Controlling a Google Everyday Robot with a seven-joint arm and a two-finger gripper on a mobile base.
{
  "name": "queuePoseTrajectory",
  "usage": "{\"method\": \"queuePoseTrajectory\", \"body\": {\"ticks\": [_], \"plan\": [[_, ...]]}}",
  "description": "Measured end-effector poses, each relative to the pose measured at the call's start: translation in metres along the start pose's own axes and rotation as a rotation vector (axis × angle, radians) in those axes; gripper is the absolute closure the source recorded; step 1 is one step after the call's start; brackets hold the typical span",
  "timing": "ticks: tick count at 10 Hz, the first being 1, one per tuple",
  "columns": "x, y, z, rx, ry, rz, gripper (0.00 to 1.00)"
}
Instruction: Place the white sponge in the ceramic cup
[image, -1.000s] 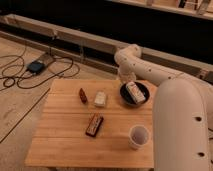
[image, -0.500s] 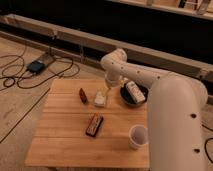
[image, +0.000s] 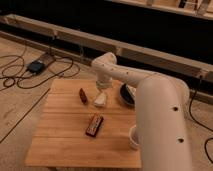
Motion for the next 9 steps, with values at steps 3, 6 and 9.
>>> {"method": "queuePoseTrajectory", "body": {"ticks": [3,6,9], "plan": [[0.016,-0.012,0.02,0.009,-0.016,-0.023,0.2],[0.024,-0.009,0.038,0.014,-0.034,-0.007,0.2],[0.028,0.006,0.049,0.013,-0.041,0.037,0.2]]}}
